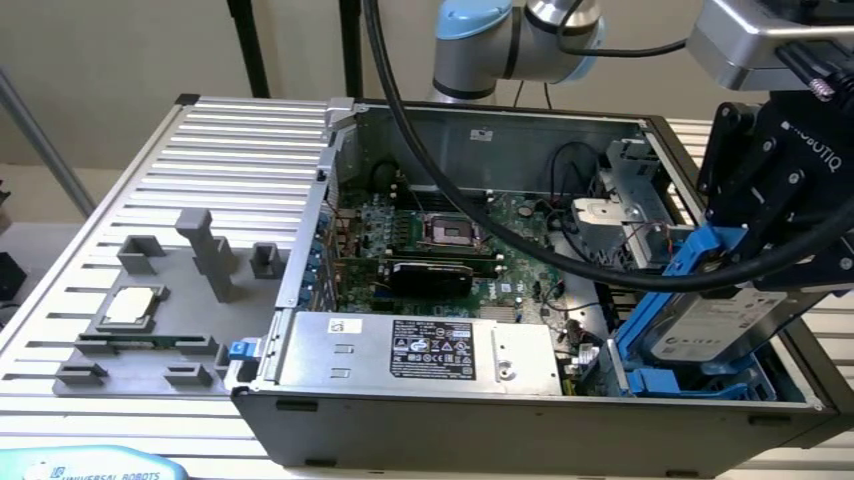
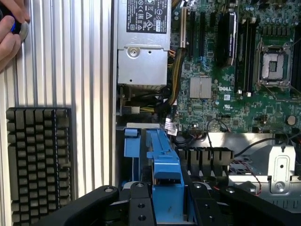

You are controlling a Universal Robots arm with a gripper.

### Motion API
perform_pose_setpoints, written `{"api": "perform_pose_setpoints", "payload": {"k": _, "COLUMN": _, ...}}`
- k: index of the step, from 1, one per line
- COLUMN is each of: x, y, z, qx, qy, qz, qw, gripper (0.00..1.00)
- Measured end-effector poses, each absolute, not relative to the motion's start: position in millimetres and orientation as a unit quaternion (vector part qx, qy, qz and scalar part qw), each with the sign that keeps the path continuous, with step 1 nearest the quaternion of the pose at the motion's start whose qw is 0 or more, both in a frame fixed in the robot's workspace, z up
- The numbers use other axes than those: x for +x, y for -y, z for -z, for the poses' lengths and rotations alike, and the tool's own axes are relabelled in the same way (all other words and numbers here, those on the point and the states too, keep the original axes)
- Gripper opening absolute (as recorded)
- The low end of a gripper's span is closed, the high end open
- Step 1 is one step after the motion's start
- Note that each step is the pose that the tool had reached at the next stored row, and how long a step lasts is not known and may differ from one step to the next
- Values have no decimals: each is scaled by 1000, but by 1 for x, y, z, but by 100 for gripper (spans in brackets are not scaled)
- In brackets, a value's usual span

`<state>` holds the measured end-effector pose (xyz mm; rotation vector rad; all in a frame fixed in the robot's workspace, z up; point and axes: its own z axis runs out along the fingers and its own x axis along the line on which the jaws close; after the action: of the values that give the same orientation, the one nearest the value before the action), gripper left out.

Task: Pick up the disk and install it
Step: 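Insert the disk into the insertion slot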

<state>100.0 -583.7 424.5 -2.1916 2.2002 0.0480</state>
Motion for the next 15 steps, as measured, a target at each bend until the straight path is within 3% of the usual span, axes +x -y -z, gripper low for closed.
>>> {"api": "perform_pose_setpoints", "payload": {"k": 15, "x": 100, "y": 585, "z": -424, "qx": -705, "qy": -708, "qz": -20, "qw": 14, "gripper": 33}}
